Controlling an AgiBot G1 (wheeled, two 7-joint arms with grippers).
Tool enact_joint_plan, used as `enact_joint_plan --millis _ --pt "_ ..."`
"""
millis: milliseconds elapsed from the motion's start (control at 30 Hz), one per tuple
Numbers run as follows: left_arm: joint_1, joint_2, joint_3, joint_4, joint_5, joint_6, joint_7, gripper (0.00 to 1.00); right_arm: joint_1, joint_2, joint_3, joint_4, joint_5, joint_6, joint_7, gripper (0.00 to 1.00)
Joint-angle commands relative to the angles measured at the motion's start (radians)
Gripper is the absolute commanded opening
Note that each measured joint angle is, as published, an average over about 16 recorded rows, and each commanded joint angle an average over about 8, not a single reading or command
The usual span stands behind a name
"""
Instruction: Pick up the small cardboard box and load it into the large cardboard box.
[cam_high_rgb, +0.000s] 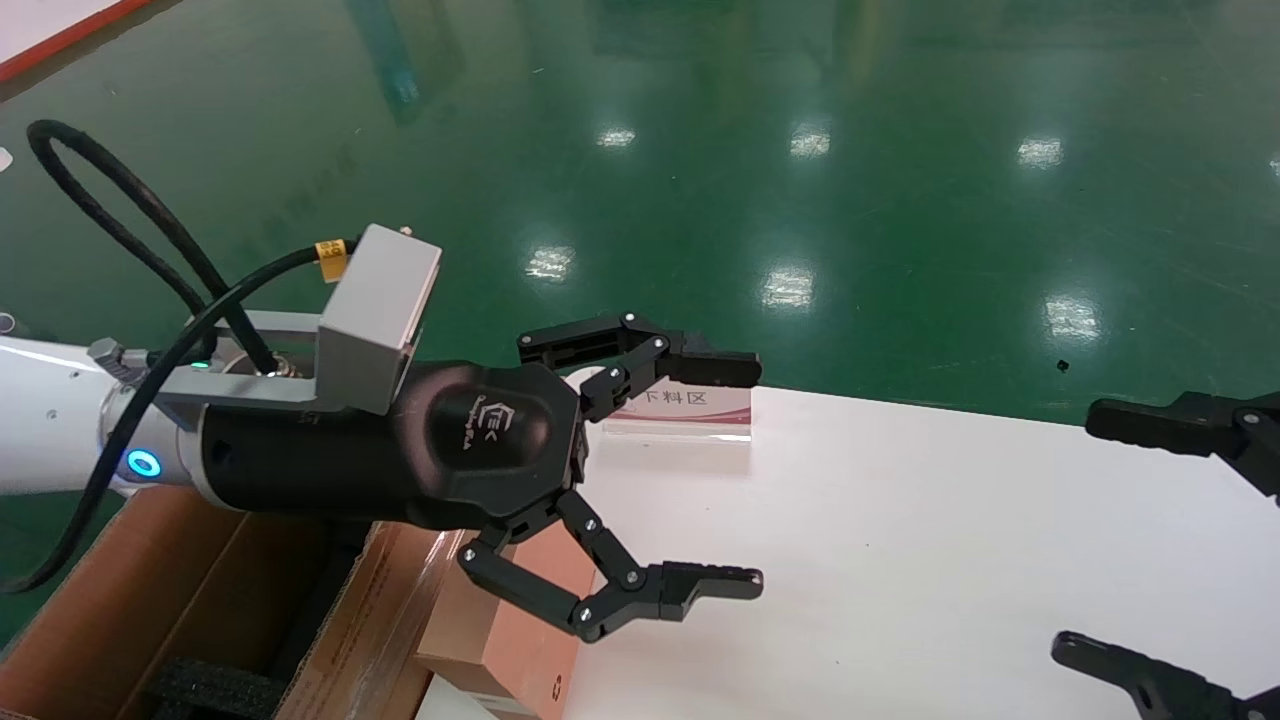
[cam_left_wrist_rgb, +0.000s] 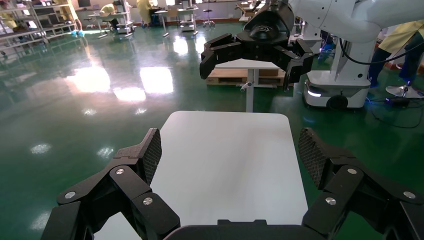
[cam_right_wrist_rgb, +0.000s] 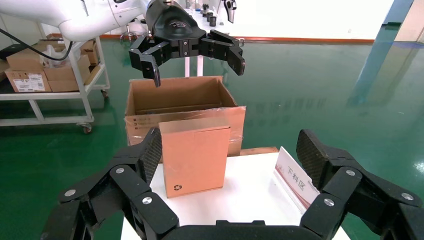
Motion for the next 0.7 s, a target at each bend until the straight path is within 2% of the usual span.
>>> enact_joint_plan --millis 33,467,700 --pt "0.000 0.000 0.000 0.000 0.000 0.000 0.000 1.00 0.000 0.000 0.000 0.000 0.000 0.000 0.000 1.00" --pt "0.000 -0.001 0.001 0.000 0.003 -0.001 -0.001 1.00 0.000 0.000 0.000 0.000 0.000 0.000 0.000 1.00" --pt "-0.020 -0.020 0.019 -0.022 0.049 -0.017 -0.039 1.00 0.000 0.000 -0.001 -0.001 0.000 0.000 0.000 1.00"
